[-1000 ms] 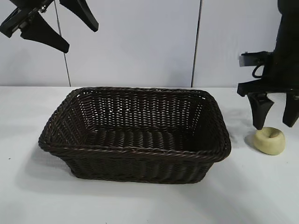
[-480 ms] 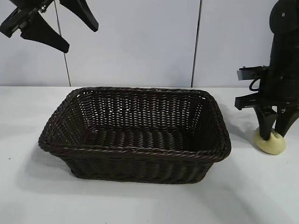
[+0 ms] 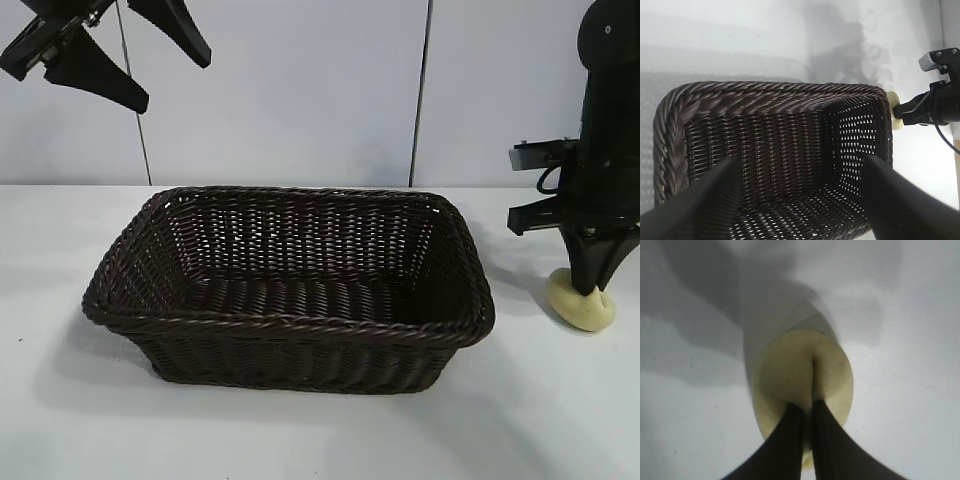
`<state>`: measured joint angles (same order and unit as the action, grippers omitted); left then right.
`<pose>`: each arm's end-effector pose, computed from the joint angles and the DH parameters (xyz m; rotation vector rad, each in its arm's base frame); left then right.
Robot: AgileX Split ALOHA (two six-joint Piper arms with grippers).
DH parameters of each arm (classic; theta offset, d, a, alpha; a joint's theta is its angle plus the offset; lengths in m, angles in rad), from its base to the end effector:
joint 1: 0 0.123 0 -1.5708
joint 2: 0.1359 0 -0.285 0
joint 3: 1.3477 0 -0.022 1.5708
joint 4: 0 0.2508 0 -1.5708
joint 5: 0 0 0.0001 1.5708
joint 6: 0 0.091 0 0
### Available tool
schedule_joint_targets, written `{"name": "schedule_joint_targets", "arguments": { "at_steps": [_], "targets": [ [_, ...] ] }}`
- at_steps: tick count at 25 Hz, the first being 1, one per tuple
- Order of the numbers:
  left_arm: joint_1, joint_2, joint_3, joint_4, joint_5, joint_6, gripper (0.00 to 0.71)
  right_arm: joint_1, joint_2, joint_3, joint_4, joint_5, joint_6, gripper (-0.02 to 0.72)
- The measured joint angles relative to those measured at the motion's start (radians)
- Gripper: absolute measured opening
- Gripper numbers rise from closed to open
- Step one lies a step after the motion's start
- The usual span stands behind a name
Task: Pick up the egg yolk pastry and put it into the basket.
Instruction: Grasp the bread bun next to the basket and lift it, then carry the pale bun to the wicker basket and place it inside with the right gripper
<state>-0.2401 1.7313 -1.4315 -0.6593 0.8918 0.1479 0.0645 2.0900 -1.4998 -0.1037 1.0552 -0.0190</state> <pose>0.3559 -0.1318 0.2974 0.1129 2.5933 -0.8415 0.4049 0.0179 0.1568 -0.2093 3.1168 -0.1410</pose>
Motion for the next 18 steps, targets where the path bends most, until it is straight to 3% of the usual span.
{"name": "schedule_joint_targets", "arguments": {
  "at_steps": [9, 12, 18],
  "targets": [
    [0.0, 0.0, 0.0, 0.0, 0.0, 0.0, 0.497, 0.0, -0.185, -0.019, 0.027, 0.037, -0.026, 0.029],
    [0.0, 0.0, 0.0, 0.0, 0.001, 0.0, 0.497, 0.0, -0.257, -0.019, 0.089, 0.051, -0.062, 0.029],
    [0.0, 0.0, 0.0, 0.0, 0.001, 0.0, 0.497, 0.0, -0.36, -0.019, 0.269, 0.056, -0.13, 0.026]
  ]
}}
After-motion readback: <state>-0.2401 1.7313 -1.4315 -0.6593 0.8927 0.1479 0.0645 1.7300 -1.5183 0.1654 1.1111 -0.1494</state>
